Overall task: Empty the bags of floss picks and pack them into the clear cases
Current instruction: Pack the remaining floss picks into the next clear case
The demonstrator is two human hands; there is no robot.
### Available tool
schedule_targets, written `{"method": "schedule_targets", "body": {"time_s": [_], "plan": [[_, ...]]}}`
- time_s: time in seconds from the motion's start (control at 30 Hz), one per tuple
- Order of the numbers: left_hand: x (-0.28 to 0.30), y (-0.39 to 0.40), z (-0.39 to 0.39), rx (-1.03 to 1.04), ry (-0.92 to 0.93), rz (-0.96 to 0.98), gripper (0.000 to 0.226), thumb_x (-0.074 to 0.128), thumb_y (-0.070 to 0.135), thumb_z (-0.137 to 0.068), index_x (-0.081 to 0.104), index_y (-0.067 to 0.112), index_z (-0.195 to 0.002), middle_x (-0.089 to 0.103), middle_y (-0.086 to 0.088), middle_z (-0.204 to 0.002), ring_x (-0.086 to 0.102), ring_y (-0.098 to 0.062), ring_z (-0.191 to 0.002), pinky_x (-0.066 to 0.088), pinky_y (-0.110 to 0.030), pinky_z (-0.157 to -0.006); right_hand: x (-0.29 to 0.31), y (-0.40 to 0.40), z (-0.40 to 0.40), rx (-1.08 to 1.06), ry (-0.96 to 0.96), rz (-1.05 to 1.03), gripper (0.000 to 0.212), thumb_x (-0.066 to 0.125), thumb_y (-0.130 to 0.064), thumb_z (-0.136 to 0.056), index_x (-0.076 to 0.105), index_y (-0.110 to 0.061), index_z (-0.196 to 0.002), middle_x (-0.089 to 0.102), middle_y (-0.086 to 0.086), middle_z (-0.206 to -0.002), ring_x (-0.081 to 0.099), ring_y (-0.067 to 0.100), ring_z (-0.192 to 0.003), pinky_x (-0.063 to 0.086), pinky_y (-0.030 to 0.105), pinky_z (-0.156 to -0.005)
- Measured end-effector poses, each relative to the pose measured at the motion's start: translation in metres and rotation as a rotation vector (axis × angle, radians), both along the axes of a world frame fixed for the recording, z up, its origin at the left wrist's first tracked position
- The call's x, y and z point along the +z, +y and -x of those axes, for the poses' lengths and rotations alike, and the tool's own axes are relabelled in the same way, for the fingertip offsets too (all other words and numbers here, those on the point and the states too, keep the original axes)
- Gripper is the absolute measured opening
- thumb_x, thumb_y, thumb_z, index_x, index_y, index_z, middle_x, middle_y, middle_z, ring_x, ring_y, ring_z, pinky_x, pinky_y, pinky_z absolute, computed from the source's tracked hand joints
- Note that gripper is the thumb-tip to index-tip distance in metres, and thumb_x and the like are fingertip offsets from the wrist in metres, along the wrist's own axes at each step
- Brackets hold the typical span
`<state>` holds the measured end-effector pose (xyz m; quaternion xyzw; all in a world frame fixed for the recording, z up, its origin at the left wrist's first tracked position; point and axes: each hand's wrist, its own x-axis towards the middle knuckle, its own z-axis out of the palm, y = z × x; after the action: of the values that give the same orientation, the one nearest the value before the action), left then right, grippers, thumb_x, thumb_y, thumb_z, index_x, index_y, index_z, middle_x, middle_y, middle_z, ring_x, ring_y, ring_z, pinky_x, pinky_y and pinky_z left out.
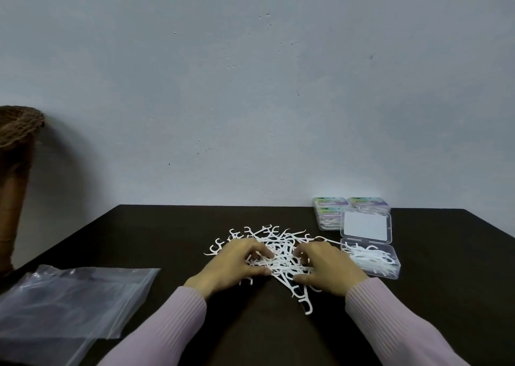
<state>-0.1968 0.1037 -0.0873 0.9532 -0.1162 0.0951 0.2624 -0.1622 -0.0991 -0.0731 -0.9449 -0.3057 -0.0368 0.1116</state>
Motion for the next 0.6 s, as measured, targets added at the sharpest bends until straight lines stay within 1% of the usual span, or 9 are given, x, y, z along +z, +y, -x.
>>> {"method": "schedule_targets", "body": {"time_s": [0.1, 0.2, 0.3, 0.37, 0.5, 0.6], "plan": [[0.002, -0.006, 0.002, 0.013, -0.045, 0.021, 0.023, 0.077, 0.027, -0.076, 0.072, 0.024, -0.099, 0.069, 0.014, -0.096, 0.061, 0.000, -0.087, 0.048, -0.020, -0.082, 0.000, -0.002, -0.001, 0.022, -0.019, -0.070, 0.031, 0.066, -0.029, -0.082, 0.058, -0.022, -0.111, 0.062, -0.004, -0.106, 0.058, 0.014, -0.098, 0.045, 0.026, -0.082], [0.002, -0.011, 0.003, 0.032, -0.127, -0.011, 0.014, 0.072, 0.022, -0.082, 0.073, 0.023, -0.095, 0.071, 0.014, -0.091, 0.061, 0.004, -0.084, 0.047, -0.015, -0.080, 0.000, -0.005, 0.000, 0.020, -0.082, -0.088, 0.023, 0.061, -0.021, -0.083, 0.060, -0.020, -0.107, 0.063, -0.001, -0.104, 0.057, 0.016, -0.097, 0.043, 0.025, -0.079], [0.002, -0.015, 0.004, 0.048, -0.201, -0.041, 0.011, 0.068, 0.023, -0.085, 0.073, 0.023, -0.095, 0.072, 0.011, -0.090, 0.063, 0.003, -0.084, 0.047, -0.016, -0.081, 0.001, -0.007, 0.001, 0.025, -0.188, -0.034, 0.024, 0.054, -0.019, -0.088, 0.057, -0.019, -0.112, 0.059, 0.004, -0.112, 0.054, 0.022, -0.107, 0.040, 0.028, -0.083], [0.002, -0.017, 0.004, 0.061, -0.244, -0.026, 0.010, 0.067, 0.026, -0.086, 0.073, 0.024, -0.093, 0.072, 0.012, -0.088, 0.063, 0.002, -0.082, 0.049, -0.020, -0.080, 0.001, -0.008, 0.000, 0.026, -0.203, -0.035, 0.026, 0.053, -0.021, -0.090, 0.054, -0.020, -0.116, 0.059, 0.004, -0.114, 0.053, 0.022, -0.110, 0.040, 0.029, -0.085], [0.008, -0.018, 0.004, 0.085, -0.328, -0.001, 0.012, 0.067, 0.030, -0.085, 0.072, 0.024, -0.094, 0.070, 0.014, -0.082, 0.062, 0.003, -0.073, 0.052, -0.024, -0.074, 0.000, -0.015, -0.006, 0.046, -0.139, -0.146, 0.033, 0.058, -0.017, -0.090, 0.050, -0.020, -0.122, 0.061, 0.004, -0.113, 0.056, 0.020, -0.107, 0.046, 0.030, -0.089], [0.015, -0.017, 0.003, 0.078, -0.311, 0.091, 0.014, 0.072, 0.023, -0.081, 0.072, 0.022, -0.094, 0.071, 0.011, -0.085, 0.064, 0.001, -0.079, 0.053, -0.023, -0.076, 0.001, -0.022, -0.011, 0.090, -0.069, -0.245, 0.035, 0.063, -0.010, -0.086, 0.054, -0.016, -0.119, 0.059, 0.003, -0.112, 0.057, 0.015, -0.103, 0.047, 0.026, -0.090]]}}
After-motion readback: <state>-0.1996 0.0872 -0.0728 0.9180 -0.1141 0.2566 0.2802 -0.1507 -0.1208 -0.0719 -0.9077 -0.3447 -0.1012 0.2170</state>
